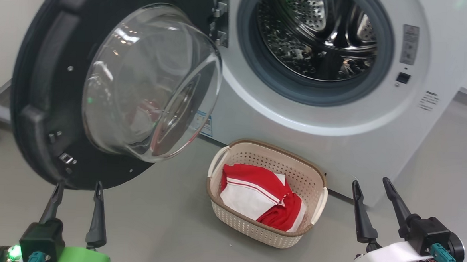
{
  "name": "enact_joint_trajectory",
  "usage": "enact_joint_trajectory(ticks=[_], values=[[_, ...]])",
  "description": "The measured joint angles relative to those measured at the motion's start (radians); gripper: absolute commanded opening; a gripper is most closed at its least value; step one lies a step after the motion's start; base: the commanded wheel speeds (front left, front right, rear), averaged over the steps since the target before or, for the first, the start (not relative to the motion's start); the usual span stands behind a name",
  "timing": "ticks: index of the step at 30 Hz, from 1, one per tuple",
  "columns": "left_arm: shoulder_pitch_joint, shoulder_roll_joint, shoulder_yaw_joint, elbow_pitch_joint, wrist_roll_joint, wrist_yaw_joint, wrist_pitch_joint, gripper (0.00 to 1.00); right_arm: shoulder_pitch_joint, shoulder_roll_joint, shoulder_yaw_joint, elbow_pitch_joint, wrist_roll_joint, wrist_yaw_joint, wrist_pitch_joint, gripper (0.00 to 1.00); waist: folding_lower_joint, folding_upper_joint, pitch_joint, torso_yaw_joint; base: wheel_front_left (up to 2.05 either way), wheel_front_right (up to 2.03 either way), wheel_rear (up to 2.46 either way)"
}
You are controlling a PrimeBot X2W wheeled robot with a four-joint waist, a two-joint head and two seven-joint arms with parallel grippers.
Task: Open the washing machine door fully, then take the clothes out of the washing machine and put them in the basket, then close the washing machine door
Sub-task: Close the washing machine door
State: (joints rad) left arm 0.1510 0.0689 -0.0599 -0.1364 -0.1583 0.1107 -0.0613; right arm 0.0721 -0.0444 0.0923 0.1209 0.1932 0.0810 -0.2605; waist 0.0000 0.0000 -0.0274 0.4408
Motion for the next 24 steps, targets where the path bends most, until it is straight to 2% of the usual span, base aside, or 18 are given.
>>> enact_joint_trajectory(ticks=[6,14,15,16,17,18,24], values=[[0.027,0.001,0.034,-0.001,0.0,0.0,0.0,1.0,-0.001,0.002,0.033,0.003,0.0,0.006,0.0,1.0,0.0,0.0,-0.007,0.053,0.0,0.0,0.0],[0.029,0.0,0.035,-0.001,-0.007,0.0,0.0,1.0,-0.001,0.003,0.038,0.005,0.0,0.006,0.0,1.0,0.0,0.0,-0.007,0.063,0.0,0.0,0.0],[0.029,0.0,0.035,-0.001,-0.007,0.0,0.0,0.88,-0.001,0.003,0.038,0.005,0.0,0.006,0.0,1.0,0.0,0.0,-0.007,0.063,0.0,0.0,0.0],[0.029,0.0,0.035,-0.001,-0.007,0.0,0.0,0.33,-0.001,0.003,0.038,0.005,0.0,0.006,0.0,1.0,0.0,0.0,-0.007,0.063,0.0,0.0,0.0],[0.029,0.0,0.034,-0.001,-0.007,0.0,-0.001,0.11,-0.001,0.003,0.038,0.005,0.001,0.005,0.0,1.0,0.0,0.0,-0.007,0.063,0.0,0.0,0.0],[0.029,0.0,0.034,-0.003,-0.009,0.0,-0.002,0.0,-0.001,0.003,0.038,0.005,0.001,0.004,0.0,1.0,0.0,0.0,-0.007,0.064,0.0,0.0,0.0],[0.029,0.0,0.034,-0.009,-0.009,0.0,-0.011,0.0,-0.001,0.003,0.037,0.005,0.002,0.003,0.0,1.0,0.0,0.0,-0.005,0.064,0.0,0.0,0.0]])
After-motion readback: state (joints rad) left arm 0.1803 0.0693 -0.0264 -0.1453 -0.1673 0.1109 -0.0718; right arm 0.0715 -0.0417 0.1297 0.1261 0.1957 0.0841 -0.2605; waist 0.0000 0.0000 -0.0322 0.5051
